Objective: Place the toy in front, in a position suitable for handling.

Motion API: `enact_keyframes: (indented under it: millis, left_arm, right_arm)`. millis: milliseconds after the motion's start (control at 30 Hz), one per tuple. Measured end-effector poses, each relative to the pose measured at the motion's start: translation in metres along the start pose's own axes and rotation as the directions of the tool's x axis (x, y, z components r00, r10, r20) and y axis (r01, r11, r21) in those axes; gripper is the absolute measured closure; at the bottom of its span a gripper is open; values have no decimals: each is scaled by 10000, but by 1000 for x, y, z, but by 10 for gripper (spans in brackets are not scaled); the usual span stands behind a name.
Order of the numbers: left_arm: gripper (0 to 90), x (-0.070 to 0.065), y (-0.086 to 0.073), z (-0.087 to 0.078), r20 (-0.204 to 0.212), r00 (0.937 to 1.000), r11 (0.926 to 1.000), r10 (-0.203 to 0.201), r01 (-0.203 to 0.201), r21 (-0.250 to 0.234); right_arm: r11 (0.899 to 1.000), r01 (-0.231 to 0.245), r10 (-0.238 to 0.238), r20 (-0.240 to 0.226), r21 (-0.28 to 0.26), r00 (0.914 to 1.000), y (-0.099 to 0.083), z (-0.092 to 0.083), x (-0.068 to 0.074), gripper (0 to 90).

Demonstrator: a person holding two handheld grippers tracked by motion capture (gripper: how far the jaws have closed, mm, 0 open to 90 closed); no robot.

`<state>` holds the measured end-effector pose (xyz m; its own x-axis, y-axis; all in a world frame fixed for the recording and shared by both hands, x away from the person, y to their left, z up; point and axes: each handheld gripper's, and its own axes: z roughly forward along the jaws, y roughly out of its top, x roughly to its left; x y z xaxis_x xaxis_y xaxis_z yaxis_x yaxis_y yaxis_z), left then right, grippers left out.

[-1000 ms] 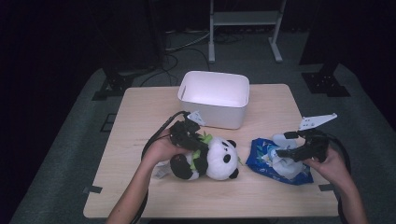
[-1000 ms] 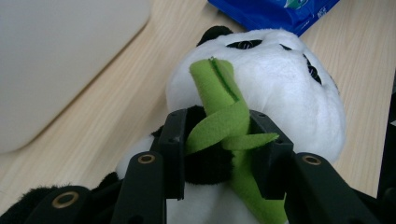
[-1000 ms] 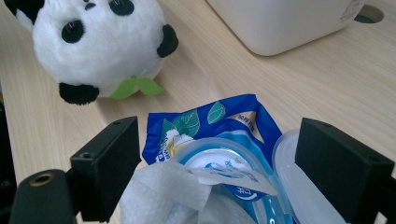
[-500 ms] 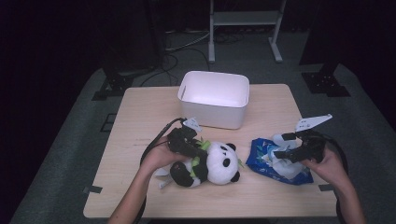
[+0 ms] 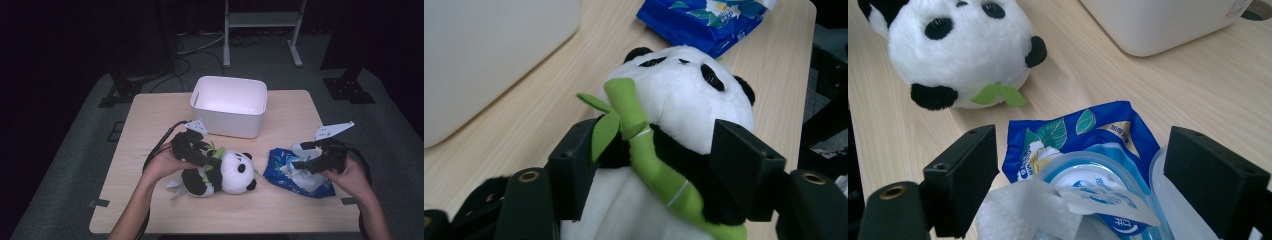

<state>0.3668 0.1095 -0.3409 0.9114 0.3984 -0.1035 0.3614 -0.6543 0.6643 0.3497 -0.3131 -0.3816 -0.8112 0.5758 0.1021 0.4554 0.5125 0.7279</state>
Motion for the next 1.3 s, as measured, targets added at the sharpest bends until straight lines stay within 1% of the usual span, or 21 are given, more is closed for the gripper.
enact_keyframes:
  millis: [100,133,267,367,433,467,600,700,867,900,967,1133,1200,1300]
  left_arm:
    - [324,1,-2,-6,-91,10000,10000,34,-34,9]
    - [316,1,-3,-7,-74,10000,10000,-41,40,-75]
    - [297,2,-10,-15,-144,9999,9999,-78,76,-79]
    - [287,4,-16,-23,-220,9996,9997,-164,160,-192]
    - [284,4,-21,-28,-243,9992,9990,-318,310,-331]
    - [282,5,-24,-30,-272,9992,9990,-305,296,-320]
    - [271,5,-33,-39,-408,9981,9980,-466,448,-440]
    - [263,5,-39,-45,-490,9974,9976,-522,498,-483]
    - [251,6,-49,-50,-555,9963,9966,-650,620,-543]
    - [250,6,-51,-50,-570,9959,9960,-704,670,-594]
    - [246,7,-56,-51,-602,9954,9958,-741,707,-578]
    - [232,8,-62,-51,-658,9944,9952,-826,789,-576]
    - [230,8,-65,-52,-665,9941,9949,-858,819,-594]
    - [218,8,-68,-52,-712,9936,9946,-876,833,-621]
  right_arm:
    - [10000,36,-36,-7,4,10000,1,0,0,127]
    - [10000,34,-34,-10,10,10000,1,0,0,126]
    - [9999,42,-42,15,110,10000,1,-2,1,127]
    - [9999,58,-59,79,140,10000,1,-6,2,127]
    - [9999,53,-54,100,148,9999,0,-8,2,128]
    - [9998,70,-72,130,179,9999,-1,-9,2,128]
    - [9995,8,-15,213,322,9998,-5,-12,2,129]
    - [9995,-27,20,207,320,9998,-10,-14,2,133]
    - [9988,25,-37,254,494,9997,-18,-16,4,141]
    - [9987,28,-41,244,501,9997,-19,-17,4,153]
    - [9984,90,-99,164,555,9998,-21,-16,4,208]
    - [9977,247,-257,150,631,9996,-23,-14,6,243]
    - [9966,426,-435,116,705,9990,-24,-11,7,291]
    - [9957,508,-520,134,773,9986,-24,-9,9,305]
